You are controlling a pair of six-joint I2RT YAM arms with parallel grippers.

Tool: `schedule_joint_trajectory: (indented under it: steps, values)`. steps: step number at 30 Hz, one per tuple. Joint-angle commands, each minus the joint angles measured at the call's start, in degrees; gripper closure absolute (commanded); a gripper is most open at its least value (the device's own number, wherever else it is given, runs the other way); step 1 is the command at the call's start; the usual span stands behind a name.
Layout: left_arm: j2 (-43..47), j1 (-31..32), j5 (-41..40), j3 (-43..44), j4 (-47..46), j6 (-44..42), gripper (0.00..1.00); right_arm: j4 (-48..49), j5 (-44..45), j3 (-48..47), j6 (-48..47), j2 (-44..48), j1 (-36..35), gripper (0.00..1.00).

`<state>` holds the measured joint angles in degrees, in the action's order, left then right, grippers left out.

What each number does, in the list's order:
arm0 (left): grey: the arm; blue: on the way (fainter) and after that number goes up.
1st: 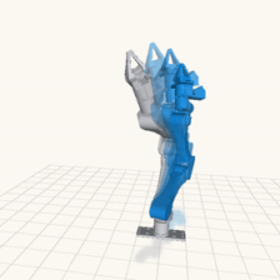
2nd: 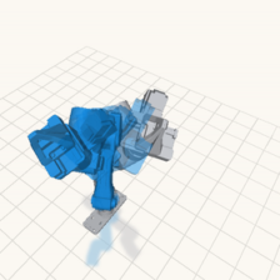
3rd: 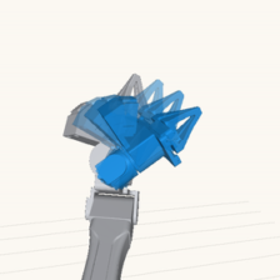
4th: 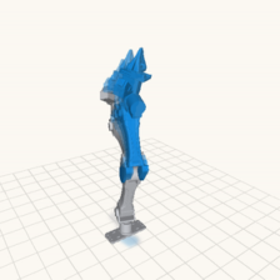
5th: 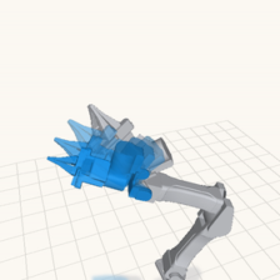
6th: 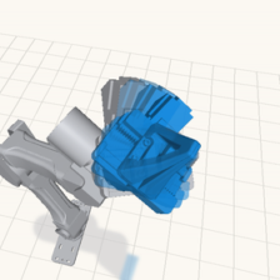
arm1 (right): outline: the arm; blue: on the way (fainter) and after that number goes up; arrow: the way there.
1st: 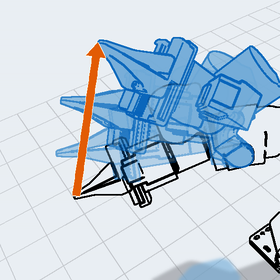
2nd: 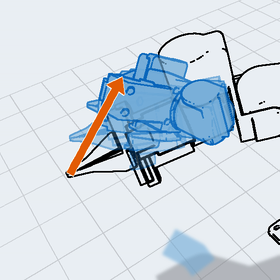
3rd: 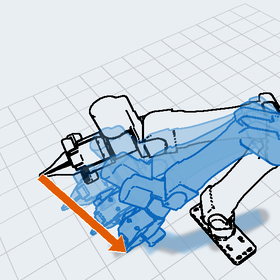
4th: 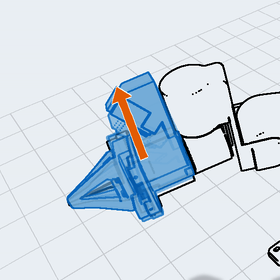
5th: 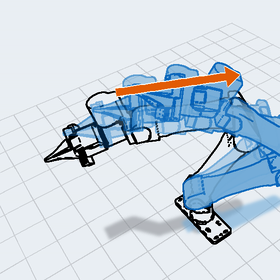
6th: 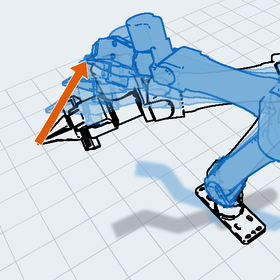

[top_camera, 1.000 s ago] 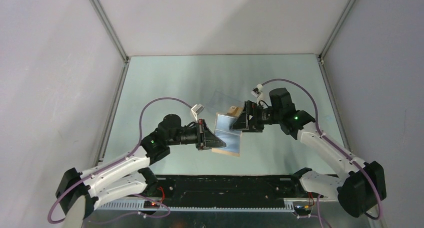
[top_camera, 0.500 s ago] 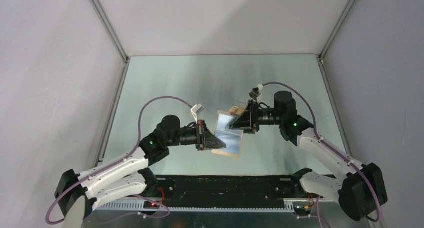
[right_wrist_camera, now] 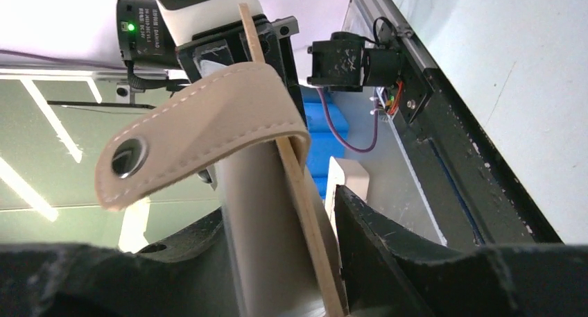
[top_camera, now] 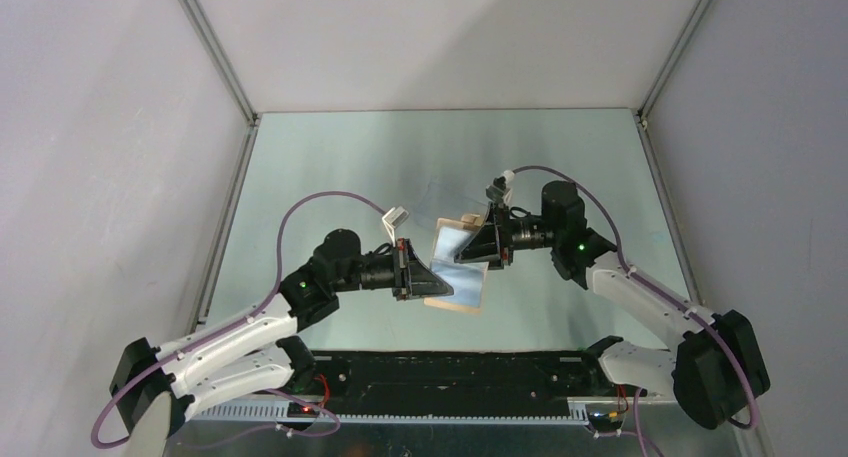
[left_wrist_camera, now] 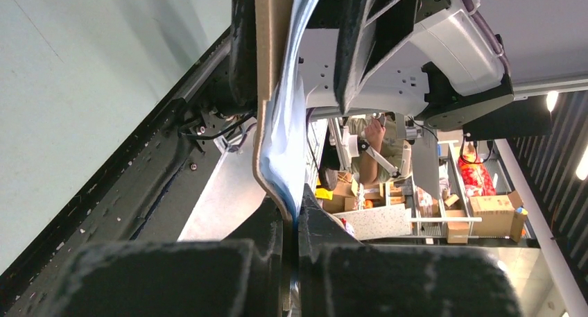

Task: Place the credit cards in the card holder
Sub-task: Open the card holder.

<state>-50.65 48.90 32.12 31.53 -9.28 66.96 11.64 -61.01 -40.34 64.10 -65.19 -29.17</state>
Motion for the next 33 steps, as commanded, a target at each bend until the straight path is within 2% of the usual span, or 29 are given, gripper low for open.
schedule_joint_trajectory:
  steps: [1,3,5,6,7,8,10,11,19,20,21,23,25,27,29,32,33]
  values:
    - [-0.30,0.25,-0.15,2.94,-2.23,-1.72,1.00,3.28,-2.64,0.02,0.78,-1.67,-1.58,0.50]
    - [-0.24,0.31,-0.14,2.96,-2.29,-1.63,1.00,3.34,-2.62,0.00,0.81,-2.07,-1.89,0.52]
    - [-0.23,0.25,-0.30,2.82,-2.26,-1.67,1.00,3.73,-2.66,0.01,0.96,-2.08,-1.90,0.62]
    - [-0.19,0.25,-0.35,2.55,-2.29,-1.73,1.00,4.00,-2.81,0.00,1.13,-2.11,-1.83,0.73]
    - [-0.18,0.24,-0.41,2.43,-2.27,-1.78,1.00,4.64,-2.98,0.00,1.69,-2.00,-1.68,0.78]
    - [-0.16,0.23,-0.57,2.05,-2.30,-1.93,1.00,5.07,-3.39,0.04,1.98,-1.89,-1.55,0.88]
    - [-0.16,0.23,-0.90,1.29,-2.32,-2.36,1.00,6.49,-4.13,0.02,3.47,-1.30,-0.90,0.98]
    - [-0.19,0.23,-1.04,1.01,-2.32,-2.58,1.00,7.55,-4.39,0.01,3.96,-1.10,-0.61,1.00]
    - [-3.48,0.23,-1.85,-0.99,-2.32,-6.31,1.00,15.81,-6.62,0.95,10.38,0.85,0.96,0.99]
    - [-4.47,0.23,-1.56,-0.79,-2.32,-6.53,1.00,17.26,-6.68,1.22,11.43,0.92,1.24,0.95]
    - [-4.99,0.27,-0.90,-0.31,-2.32,-6.92,1.00,18.15,-6.73,1.86,12.40,0.89,1.36,0.85]
    - [-6.34,0.29,0.20,0.50,-2.31,-7.29,1.00,20.89,-6.75,2.85,14.15,0.52,1.70,0.72]
    - [-7.34,0.30,1.07,1.23,-2.32,-7.47,1.00,23.01,-6.98,3.38,15.26,-0.28,1.73,0.67]
    - [-7.92,0.24,1.67,1.86,-2.32,-7.57,1.00,23.76,-7.30,3.55,15.46,-1.26,1.54,0.66]
    - [-7.95,0.24,1.87,2.23,-2.30,-7.67,1.00,23.99,-7.42,3.64,15.42,-1.93,1.26,0.72]
    - [-7.72,0.23,1.58,2.26,-2.31,-7.90,1.00,23.90,-7.72,3.61,15.46,-2.84,0.97,0.96]
    - [-7.53,0.23,1.52,2.20,-2.32,-8.03,1.00,23.88,-7.89,3.60,15.54,-3.17,0.89,0.99]
